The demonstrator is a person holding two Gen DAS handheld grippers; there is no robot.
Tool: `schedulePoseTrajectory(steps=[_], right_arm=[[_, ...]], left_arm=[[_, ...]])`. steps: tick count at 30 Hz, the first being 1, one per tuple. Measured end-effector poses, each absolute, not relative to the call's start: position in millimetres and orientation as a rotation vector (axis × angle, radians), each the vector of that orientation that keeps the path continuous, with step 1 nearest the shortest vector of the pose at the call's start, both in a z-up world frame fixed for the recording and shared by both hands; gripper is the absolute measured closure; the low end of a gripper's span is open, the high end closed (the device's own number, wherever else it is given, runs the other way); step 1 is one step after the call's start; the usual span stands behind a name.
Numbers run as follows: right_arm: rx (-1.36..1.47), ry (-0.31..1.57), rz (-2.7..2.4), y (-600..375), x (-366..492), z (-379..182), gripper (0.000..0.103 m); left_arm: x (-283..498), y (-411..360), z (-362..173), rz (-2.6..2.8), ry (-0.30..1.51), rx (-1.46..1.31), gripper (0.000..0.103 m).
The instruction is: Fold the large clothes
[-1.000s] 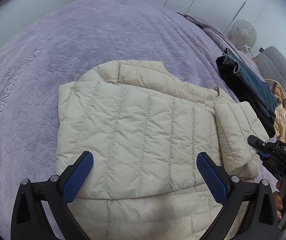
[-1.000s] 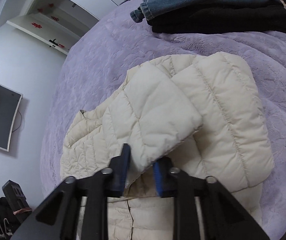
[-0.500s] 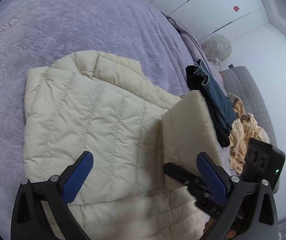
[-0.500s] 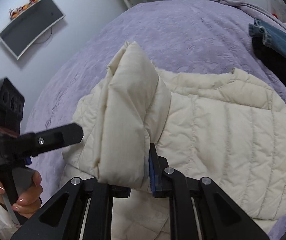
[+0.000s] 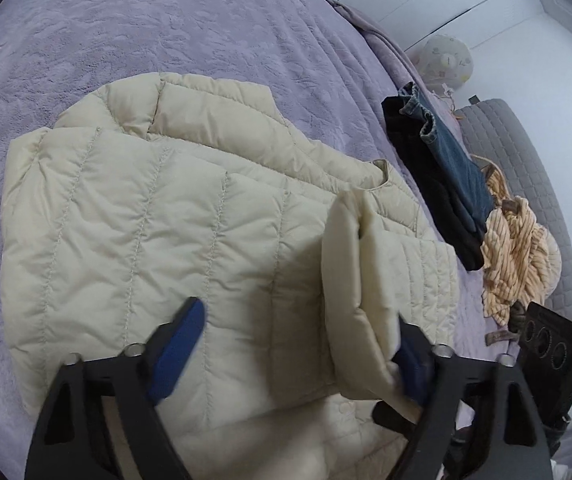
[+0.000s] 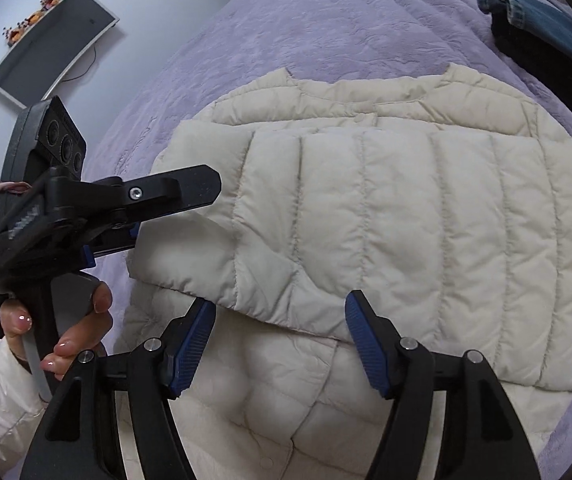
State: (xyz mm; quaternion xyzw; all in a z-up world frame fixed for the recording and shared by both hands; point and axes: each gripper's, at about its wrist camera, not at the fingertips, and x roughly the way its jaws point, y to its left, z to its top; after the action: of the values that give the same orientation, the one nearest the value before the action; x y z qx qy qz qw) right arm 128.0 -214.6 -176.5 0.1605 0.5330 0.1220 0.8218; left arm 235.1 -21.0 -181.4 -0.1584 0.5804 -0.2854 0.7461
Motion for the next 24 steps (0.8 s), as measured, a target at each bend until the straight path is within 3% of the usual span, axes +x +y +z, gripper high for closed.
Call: schedulePoseTrajectory(steps=[1,2,4,6,7,22,23,24], right_arm=[[0.351,1.135,0.248,-220,125,-176,0.032],[0.360,1.137,0.237,-225,122,-176,0.032],[0.373,1.139,0.222,-235,120,-176,0.032],[0.380,1.138,0.208,-240,116,-176,0.032],[0.386,1.135,0.202,-243,114,-175,0.032],[0.473,1.059,-0.027,-335,116,-165,0.033],[0.484,1.061,-0.055,-345,119,-168,0.037],[0.487,1.073,-0.083,-354,121,-173,0.054]], left_arm=[[236,-23,-184,-0.623,1.286,-0.332,0.053],[236,-22,-187,-0.623,1.297,-0.323,0.062],[235,-21,-189,-0.622,1.298,-0.311,0.063],[233,-19,-188,-0.619,1.283,-0.306,0.076],[234,-18,-188,-0.616,1.280,-0.300,0.088],[235,-3,-198,-0.514,1.272,-0.221,0.089],[234,-6,-197,-0.516,1.273,-0.212,0.089],[234,-10,-197,-0.516,1.274,-0.204,0.089]])
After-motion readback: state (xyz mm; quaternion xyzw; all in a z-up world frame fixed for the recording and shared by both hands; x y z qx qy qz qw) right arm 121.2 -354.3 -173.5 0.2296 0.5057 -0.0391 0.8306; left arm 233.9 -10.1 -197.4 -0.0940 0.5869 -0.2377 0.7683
